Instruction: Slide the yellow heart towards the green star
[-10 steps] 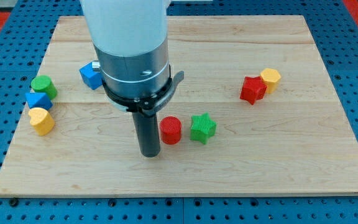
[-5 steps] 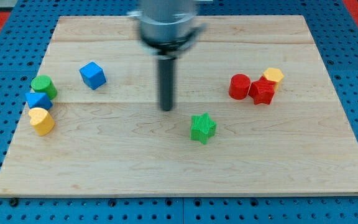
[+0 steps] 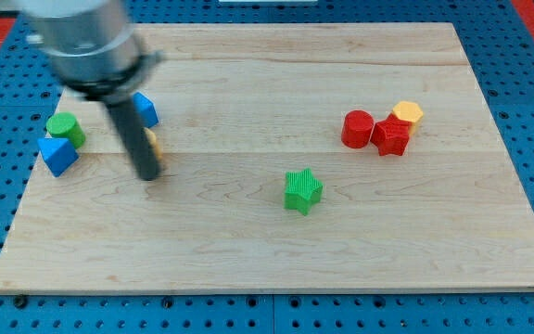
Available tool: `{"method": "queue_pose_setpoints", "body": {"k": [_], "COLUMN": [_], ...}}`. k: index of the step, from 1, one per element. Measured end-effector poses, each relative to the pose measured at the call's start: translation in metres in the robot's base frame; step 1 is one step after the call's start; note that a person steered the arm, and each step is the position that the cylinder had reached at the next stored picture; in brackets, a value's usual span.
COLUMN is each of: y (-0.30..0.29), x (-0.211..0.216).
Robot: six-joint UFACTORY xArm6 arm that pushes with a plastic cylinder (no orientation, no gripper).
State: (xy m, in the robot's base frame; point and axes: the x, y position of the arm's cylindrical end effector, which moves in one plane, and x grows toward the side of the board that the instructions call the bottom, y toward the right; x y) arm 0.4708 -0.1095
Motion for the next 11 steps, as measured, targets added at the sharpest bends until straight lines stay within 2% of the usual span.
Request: {"method": "queue_pose_setpoints", "body": {"k": [1, 2, 3, 5, 6, 7, 8, 9, 10, 11], "y": [-0.032, -0.109, -0.108, 0.061, -0.016, 0.026, 0.092, 0.143, 0.059, 0.019], "x": [0.012, 0.049, -0.040, -0.037, 0.010, 0.021, -0.067, -0.071, -0.043, -0.019]}}
